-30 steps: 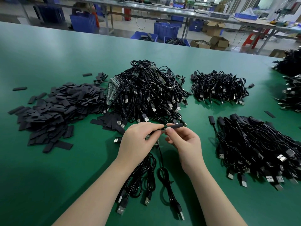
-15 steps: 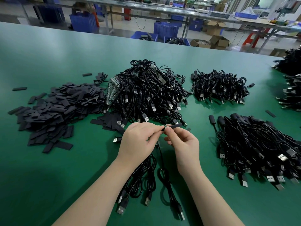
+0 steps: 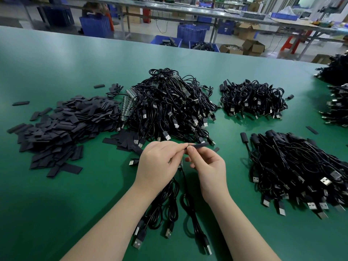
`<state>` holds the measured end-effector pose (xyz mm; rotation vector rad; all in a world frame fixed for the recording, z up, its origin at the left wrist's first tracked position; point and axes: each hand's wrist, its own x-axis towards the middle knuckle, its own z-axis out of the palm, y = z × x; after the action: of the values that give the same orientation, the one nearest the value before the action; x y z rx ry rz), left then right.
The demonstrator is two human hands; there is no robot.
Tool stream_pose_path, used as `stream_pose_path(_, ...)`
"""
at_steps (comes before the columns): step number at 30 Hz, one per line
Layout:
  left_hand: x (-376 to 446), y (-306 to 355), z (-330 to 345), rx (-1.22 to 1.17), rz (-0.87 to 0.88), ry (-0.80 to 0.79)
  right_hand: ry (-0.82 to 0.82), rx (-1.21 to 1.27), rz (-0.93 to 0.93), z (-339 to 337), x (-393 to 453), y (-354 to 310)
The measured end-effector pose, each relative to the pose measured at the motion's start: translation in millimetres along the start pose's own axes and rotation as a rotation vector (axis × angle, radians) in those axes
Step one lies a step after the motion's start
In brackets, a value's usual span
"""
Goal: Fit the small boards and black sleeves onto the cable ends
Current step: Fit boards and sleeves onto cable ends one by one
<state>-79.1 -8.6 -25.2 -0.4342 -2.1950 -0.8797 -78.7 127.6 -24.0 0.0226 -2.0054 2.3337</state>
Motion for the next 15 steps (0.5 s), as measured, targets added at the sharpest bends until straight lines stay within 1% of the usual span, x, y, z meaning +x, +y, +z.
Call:
stream_pose_path(2,2,0,0,0.019,-0.04,0.031,0.031,-0.032,-0.032,1,0,1)
stream_pose_path(3,3,0,-1,0.024,-0.058,0.036,0.08,-0.073,-0.057,1,1,2)
stream_pose_path(5,3,-1,-4,0.027,-0.084,0.036,0.192,-0.216,-0.155,-3,1,3)
stream_pose_path(6,2,-2,-6,0.027,-0.092,0.037,0.222,-0.293,-0.225,-5,1,3)
stream_pose_path(8,2,-2,-7,0.024,-0.094,0.037,0.225,-0.448,-0.348,-9,1,4)
stream_pose_path(10,2,0,-7,0.025,-0.085,0.034,0.211,-0.545,-0.422,-8,1,6)
stream_pose_path(15,2,0,-8,0.033,-0.073,0.038,0.191,-0.575,-0.445,-5,2,10)
